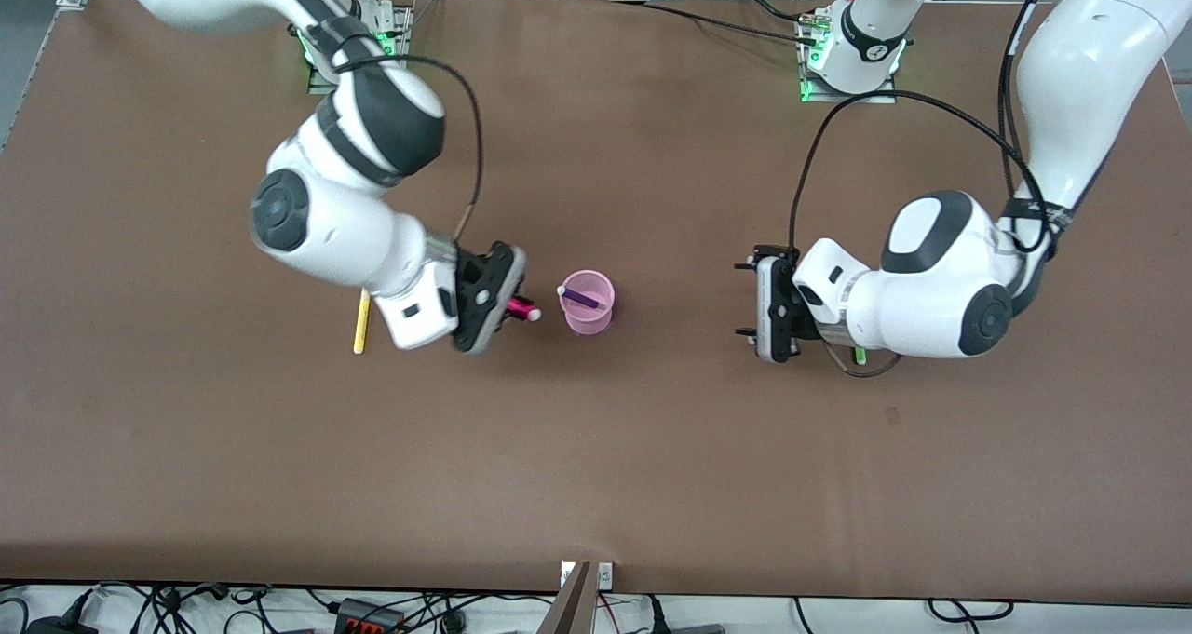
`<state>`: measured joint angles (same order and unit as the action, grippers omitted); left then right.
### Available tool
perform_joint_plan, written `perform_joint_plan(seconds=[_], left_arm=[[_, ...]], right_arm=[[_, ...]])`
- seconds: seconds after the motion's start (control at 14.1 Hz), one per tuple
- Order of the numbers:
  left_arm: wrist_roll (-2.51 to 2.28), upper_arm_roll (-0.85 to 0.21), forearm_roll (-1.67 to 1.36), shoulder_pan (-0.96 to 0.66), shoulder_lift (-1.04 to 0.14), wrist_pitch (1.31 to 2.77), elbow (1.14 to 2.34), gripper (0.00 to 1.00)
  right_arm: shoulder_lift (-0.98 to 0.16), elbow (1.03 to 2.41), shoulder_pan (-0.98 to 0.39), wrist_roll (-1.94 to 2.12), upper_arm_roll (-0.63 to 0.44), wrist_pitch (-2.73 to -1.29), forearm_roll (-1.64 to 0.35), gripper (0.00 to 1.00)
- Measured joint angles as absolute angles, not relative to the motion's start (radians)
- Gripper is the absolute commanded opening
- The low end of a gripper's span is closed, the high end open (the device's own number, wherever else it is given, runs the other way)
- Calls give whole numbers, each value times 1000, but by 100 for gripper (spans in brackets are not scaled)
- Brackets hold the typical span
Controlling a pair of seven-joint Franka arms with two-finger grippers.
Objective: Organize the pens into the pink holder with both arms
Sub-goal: 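Carry the magenta marker to the cup with the right gripper while the left gripper withdraws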
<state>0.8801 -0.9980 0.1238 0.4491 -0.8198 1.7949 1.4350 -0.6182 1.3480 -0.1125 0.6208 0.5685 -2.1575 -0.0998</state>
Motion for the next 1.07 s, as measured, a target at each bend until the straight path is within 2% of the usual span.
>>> perform_joint_plan(seconds=[0.43,0.85,1.07], left_arm=[[378,-1004,433,401,-778,1614,1330,100],[226,-1001,679,275,-706,1274,1139,100],[217,-995,687,265,-669,1235,1061,100]], right_arm=[[-657,1353,-198,746,568,-2324,-100,0],[-699,1374,-266,768,567,-2329,-96,0],[-717,1386,-270,804,564,-2329,-93,0]])
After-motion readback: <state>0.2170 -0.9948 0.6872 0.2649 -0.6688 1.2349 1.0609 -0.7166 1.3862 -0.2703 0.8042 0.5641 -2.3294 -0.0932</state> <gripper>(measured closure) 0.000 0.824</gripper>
